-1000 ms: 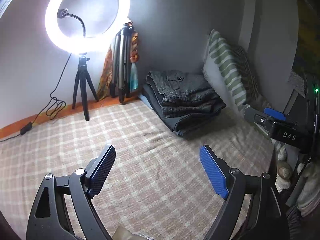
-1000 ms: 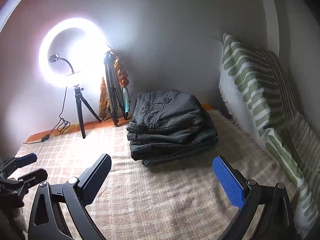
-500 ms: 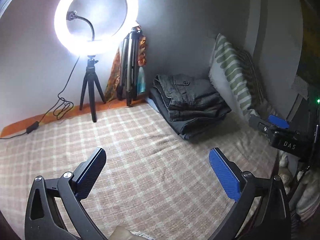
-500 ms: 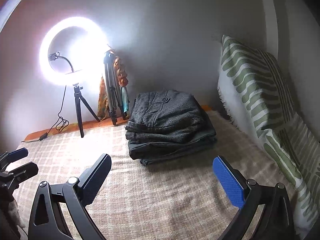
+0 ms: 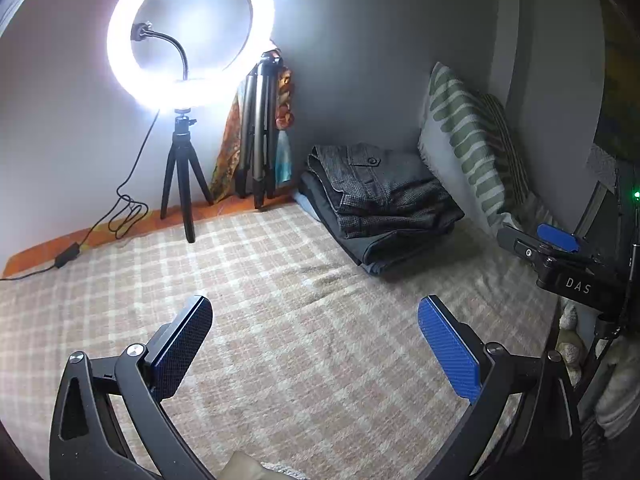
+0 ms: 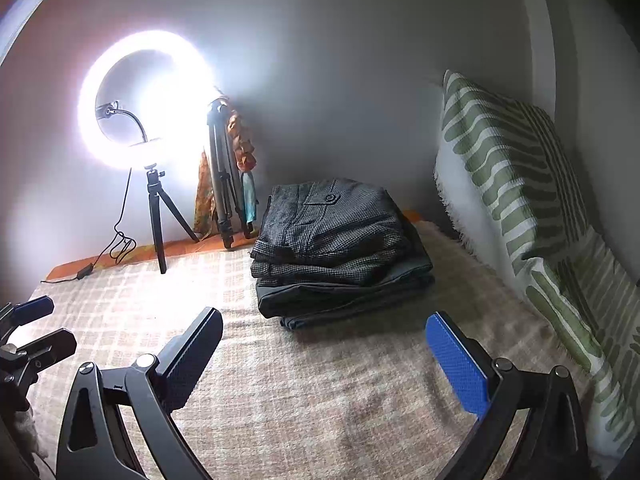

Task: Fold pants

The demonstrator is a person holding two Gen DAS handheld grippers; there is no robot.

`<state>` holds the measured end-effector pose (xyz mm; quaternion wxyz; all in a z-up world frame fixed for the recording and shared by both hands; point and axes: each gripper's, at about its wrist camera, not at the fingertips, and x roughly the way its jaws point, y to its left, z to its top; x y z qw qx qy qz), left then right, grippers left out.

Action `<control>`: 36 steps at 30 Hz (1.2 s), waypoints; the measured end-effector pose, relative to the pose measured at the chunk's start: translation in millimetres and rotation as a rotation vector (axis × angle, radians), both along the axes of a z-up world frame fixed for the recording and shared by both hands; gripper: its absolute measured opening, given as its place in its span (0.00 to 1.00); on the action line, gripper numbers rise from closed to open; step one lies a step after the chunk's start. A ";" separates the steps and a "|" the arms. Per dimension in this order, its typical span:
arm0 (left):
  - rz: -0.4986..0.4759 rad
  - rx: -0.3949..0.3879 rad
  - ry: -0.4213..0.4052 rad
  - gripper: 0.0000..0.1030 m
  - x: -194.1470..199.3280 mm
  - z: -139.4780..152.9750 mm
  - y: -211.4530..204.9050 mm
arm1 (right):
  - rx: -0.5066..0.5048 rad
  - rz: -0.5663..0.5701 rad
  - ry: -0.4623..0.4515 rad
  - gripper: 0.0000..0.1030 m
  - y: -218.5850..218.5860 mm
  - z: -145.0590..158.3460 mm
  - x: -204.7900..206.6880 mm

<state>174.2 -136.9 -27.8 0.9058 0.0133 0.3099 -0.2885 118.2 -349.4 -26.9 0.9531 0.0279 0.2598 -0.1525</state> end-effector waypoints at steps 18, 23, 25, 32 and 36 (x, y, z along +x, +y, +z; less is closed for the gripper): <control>-0.009 -0.003 0.001 0.99 -2.1 3.3 -0.7 | 0.000 0.002 0.007 1.00 0.9 -2.4 -0.6; -0.011 -0.003 0.000 0.99 -2.5 3.6 -0.9 | 0.001 0.001 0.007 1.00 0.8 -2.6 -0.3; -0.013 -0.003 -0.003 0.99 -3.4 4.3 -1.1 | 0.000 0.002 0.007 1.00 0.6 -2.6 -0.3; -0.012 -0.004 -0.002 0.99 -3.8 4.2 -1.4 | -0.001 0.001 0.007 1.00 1.2 -2.9 -0.4; -0.011 -0.003 -0.003 0.99 -4.4 5.1 -2.0 | 0.000 0.002 0.007 1.00 1.5 -3.1 -0.5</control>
